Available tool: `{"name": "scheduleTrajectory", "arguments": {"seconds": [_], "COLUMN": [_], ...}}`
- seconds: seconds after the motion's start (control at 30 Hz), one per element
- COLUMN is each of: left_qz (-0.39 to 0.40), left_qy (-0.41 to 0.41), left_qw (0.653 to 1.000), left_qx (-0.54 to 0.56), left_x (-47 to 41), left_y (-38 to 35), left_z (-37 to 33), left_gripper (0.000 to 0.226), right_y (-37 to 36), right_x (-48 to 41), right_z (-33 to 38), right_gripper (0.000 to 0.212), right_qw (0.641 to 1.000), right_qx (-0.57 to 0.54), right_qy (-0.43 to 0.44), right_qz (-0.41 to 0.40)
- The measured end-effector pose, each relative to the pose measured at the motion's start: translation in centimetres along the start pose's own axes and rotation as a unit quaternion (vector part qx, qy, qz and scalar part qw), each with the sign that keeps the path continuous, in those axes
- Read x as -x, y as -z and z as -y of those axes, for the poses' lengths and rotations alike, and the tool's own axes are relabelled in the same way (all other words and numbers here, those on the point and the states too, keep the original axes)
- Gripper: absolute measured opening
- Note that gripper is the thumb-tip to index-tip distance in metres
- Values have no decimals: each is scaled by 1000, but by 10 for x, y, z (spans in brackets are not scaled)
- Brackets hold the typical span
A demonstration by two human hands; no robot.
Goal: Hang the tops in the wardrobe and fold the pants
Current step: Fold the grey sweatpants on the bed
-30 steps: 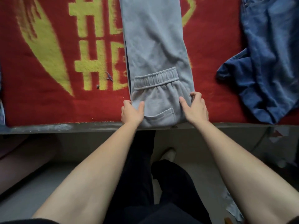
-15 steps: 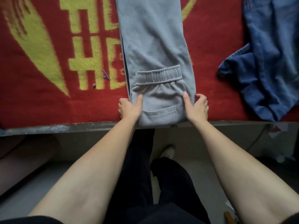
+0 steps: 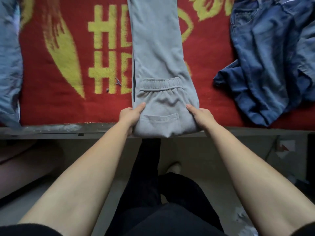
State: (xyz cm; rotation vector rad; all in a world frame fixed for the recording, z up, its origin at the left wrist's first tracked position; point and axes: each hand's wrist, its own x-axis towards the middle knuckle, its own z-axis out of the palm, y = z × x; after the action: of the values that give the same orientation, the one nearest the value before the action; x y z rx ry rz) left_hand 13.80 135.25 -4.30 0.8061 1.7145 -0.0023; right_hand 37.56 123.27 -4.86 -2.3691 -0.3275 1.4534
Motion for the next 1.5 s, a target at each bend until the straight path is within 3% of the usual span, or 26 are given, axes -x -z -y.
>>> {"name": "scheduleTrajectory", "arguments": {"seconds": [0.13,0.23,0.3,0.37,0.5,0.63,0.7,0.77,0.83,0.97,1.03,1.1,1.27,1.37,1.43,1.5], "left_qz": [73,131,138,133,137,80,33,-3,-3,-3,-27,-36,18,-4,-72,-112], "left_qy": [106,155,151,143,126,23,-29,-91,-113,-75,-81,-88,-76,-73,-141,-288], "left_qw": [991,979,979,980,971,972,990,996,991,997,994,987,991,977,948,894], "left_qx": [25,6,9,27,147,218,135,-10,-78,-15,-74,-128,-112,-199,-274,-325], "left_x": [41,60,58,46,12,-38,-60,-80,-92,-108,-119,-127,-127,-121,-120,-124], "left_y": [0,6,14,23,37,34,26,16,6,-11,-13,-10,1,4,4,-1], "left_z": [28,25,8,-16,-76,-114,-115,-106,-100,-102,-100,-97,-91,-101,-115,-137], "left_gripper": [49,10,26,27,32,42,53,61,66,68,65,60,52,71,89,86], "right_y": [9,20,33,46,59,47,34,23,12,-6,-16,-25,-26,-18,-15,-12], "right_x": [41,54,52,44,13,-32,-50,-67,-75,-88,-97,-104,-95,-91,-95,-106], "right_z": [-24,-23,-6,22,88,133,139,134,123,117,119,120,112,122,136,153], "right_gripper": [77,54,33,12,18,41,48,52,56,66,71,74,74,68,63,62], "right_qw": [991,985,980,969,945,924,959,992,966,915,888,866,858,858,854,848], "right_qx": [-50,-60,-100,-148,-263,-369,-282,-47,157,323,396,443,463,453,427,409], "right_qy": [-100,-132,-130,-138,-143,-60,1,96,180,231,234,233,223,241,281,309], "right_qz": [70,94,114,138,129,83,18,-74,-102,-66,-24,-5,12,-26,-94,-137]}}
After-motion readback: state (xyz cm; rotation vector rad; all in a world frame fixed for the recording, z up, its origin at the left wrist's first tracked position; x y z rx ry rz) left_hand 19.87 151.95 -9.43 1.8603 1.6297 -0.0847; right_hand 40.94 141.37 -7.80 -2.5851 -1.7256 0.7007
